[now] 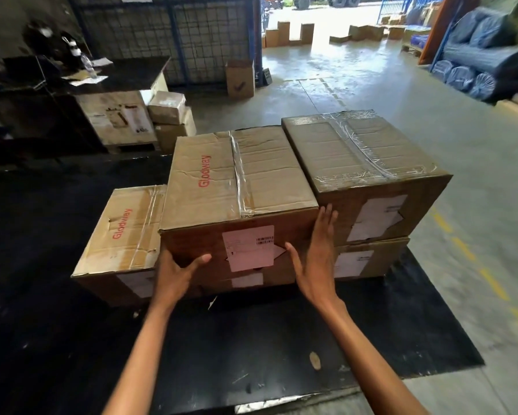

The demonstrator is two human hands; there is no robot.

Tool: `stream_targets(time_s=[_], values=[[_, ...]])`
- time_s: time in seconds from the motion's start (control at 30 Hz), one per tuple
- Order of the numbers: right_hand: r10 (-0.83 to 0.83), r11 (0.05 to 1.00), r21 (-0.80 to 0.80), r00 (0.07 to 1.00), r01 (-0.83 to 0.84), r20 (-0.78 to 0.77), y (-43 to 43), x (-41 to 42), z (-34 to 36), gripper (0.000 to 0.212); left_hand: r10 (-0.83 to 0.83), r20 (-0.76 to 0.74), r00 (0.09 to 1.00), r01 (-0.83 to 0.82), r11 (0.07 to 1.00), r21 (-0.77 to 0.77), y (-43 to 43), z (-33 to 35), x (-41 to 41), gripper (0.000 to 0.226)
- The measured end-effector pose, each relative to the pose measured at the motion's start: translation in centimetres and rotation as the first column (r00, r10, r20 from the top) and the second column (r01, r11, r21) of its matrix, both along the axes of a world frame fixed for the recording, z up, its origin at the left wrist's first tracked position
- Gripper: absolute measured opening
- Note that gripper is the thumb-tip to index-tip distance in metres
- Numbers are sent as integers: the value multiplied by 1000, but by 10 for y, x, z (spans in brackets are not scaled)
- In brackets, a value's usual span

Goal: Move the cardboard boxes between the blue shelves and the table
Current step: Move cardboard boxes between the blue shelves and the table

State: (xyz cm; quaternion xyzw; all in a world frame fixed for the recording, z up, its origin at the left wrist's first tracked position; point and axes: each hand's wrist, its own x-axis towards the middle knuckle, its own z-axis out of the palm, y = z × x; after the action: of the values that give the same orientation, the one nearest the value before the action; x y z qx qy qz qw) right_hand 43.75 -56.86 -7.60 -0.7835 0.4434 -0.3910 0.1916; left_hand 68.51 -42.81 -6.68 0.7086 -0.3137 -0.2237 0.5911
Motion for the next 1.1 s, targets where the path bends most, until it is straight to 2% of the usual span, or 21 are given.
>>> stream_targets(time_s=[0.1,0.27,0.43,0.67,0.77,0.9,1.1], values=[[-62,998,-31,997,61,-46,-7,14,-8,92,-6,18,1000,6,1000,9,-13,1,10,58],[-118,993,-13,993,118,-16,-13,34,-15,90,-5,45,999,3,1000,26,-26,-3,21,74],[-135,991,-19,991,135,1,-16,40,-16,87,11,71,997,-12,1000,21,-35,-8,25,61],[-203,979,-1,979,203,-9,-9,47,-10,83,86,112,990,-92,995,43,-35,-7,14,81],[-206,978,22,978,207,-15,-3,48,-4,82,145,141,979,-160,982,97,-32,-7,5,75],[-120,986,105,989,128,-82,20,39,-12,83,142,144,979,-169,966,194,-7,-16,-19,66],[199,954,273,944,-125,-263,97,33,-49,70,120,247,962,-205,911,357,105,-58,-76,77]])
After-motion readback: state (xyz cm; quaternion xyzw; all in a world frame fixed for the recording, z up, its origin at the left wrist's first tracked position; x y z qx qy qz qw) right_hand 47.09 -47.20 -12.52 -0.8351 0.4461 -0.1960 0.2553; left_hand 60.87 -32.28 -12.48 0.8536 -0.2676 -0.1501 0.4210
